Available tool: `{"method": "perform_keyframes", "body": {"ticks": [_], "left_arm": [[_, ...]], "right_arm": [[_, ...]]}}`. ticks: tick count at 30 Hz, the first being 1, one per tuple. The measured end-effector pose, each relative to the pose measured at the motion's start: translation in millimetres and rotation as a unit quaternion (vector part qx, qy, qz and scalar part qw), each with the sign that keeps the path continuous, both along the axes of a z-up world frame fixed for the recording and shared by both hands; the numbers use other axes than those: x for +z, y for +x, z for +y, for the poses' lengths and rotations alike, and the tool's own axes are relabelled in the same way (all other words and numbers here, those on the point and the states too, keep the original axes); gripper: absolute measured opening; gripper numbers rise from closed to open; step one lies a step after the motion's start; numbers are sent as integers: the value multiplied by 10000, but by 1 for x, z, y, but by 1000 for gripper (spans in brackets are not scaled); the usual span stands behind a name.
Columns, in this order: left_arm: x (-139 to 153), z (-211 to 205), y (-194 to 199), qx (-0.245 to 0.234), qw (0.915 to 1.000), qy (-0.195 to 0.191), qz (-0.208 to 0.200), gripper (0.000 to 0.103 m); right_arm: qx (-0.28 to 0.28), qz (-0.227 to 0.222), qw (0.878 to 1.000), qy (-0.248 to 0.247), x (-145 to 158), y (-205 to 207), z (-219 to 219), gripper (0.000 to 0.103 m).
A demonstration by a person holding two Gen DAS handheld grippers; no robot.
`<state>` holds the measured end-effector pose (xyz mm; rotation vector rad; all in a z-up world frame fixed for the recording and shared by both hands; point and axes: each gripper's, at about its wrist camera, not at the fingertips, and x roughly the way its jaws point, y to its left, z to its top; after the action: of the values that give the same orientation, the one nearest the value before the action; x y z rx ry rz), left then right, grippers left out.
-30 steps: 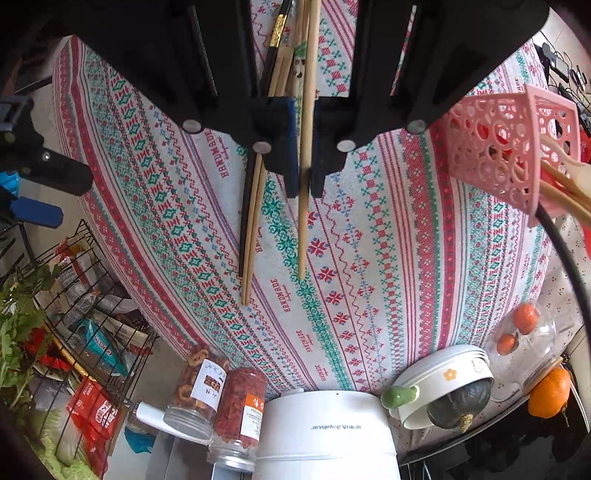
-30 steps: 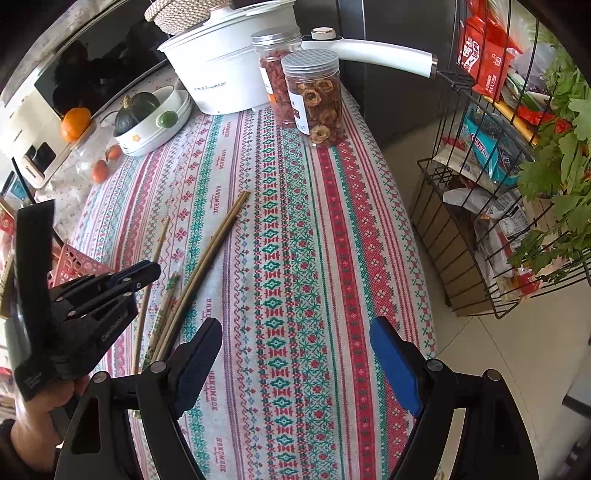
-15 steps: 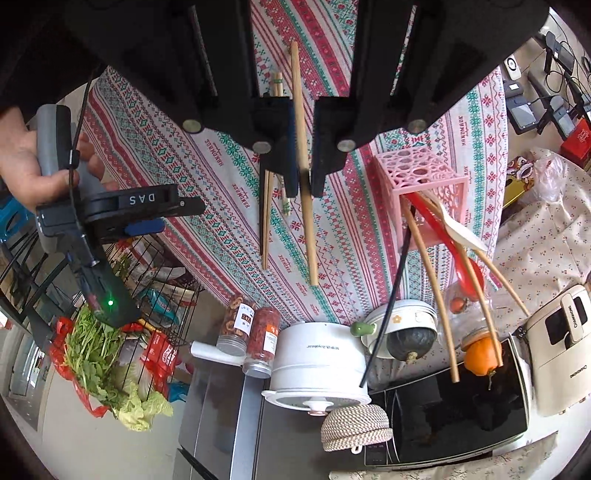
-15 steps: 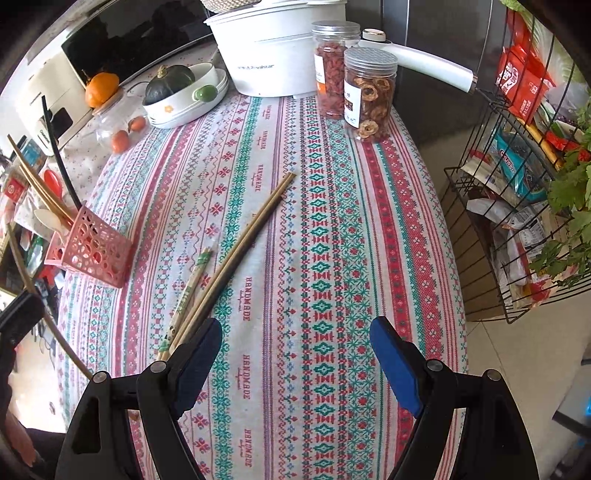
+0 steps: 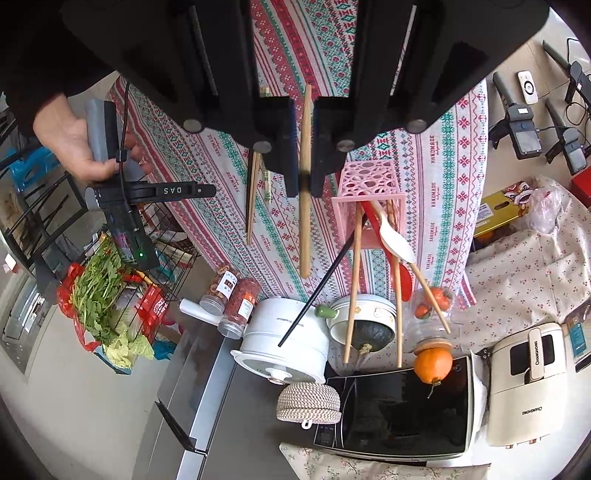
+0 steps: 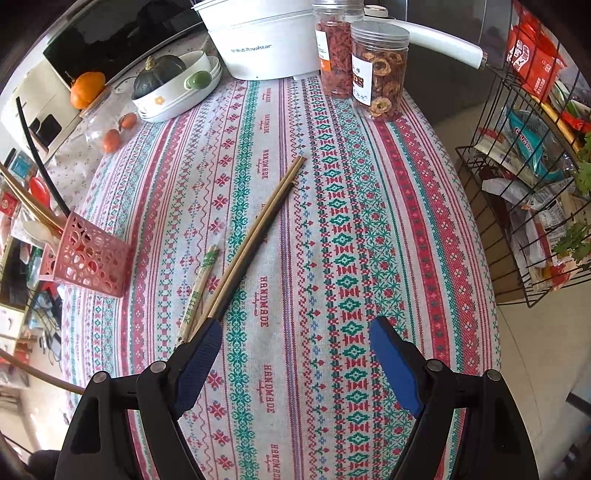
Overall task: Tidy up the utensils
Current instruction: 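Carry wooden chopstick toward basket with left tool while right tool grasps a black chopstick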
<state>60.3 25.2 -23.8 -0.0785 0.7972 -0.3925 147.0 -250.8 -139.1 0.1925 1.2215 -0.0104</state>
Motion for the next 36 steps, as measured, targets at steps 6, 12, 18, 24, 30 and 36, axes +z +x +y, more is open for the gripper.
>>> {"method": "perform_keyframes", "body": {"ticks": [6,12,18,24,30,36], "left_arm": [[1,16,1,147,9998,-116,0,7],[-4,25,8,244,9994,-193,116,7],[-5,28,10,243,9995,-178,125,7],[-6,29,15,242,9993,-196,184,7],[-7,25,18,229,9992,-239,231,7],[-9,23,17,182,9994,-185,238,7]], "right_arm": [[-134,-63,9998,107,-7,16,3,83],[-221,-111,9996,154,-27,49,11,67],[-438,-69,9984,354,-43,75,7,26],[-141,-14,9999,62,-46,88,21,21],[273,644,9934,-907,-49,93,45,19],[165,474,9962,-716,-51,93,40,15]]}}
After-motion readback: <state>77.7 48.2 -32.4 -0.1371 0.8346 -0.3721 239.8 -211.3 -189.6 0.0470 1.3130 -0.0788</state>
